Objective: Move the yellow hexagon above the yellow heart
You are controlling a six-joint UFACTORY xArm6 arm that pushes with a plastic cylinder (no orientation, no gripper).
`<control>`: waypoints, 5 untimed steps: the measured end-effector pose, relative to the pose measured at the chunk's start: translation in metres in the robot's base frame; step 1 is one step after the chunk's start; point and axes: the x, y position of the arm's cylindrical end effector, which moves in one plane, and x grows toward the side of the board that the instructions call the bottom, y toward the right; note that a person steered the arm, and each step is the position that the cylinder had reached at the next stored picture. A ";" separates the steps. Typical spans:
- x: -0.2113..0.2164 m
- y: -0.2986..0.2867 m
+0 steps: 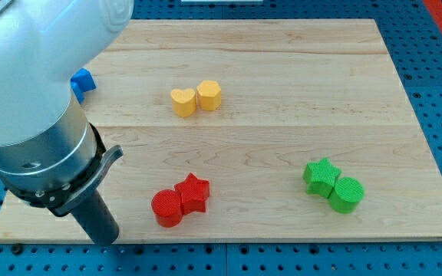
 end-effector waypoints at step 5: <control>-0.065 -0.027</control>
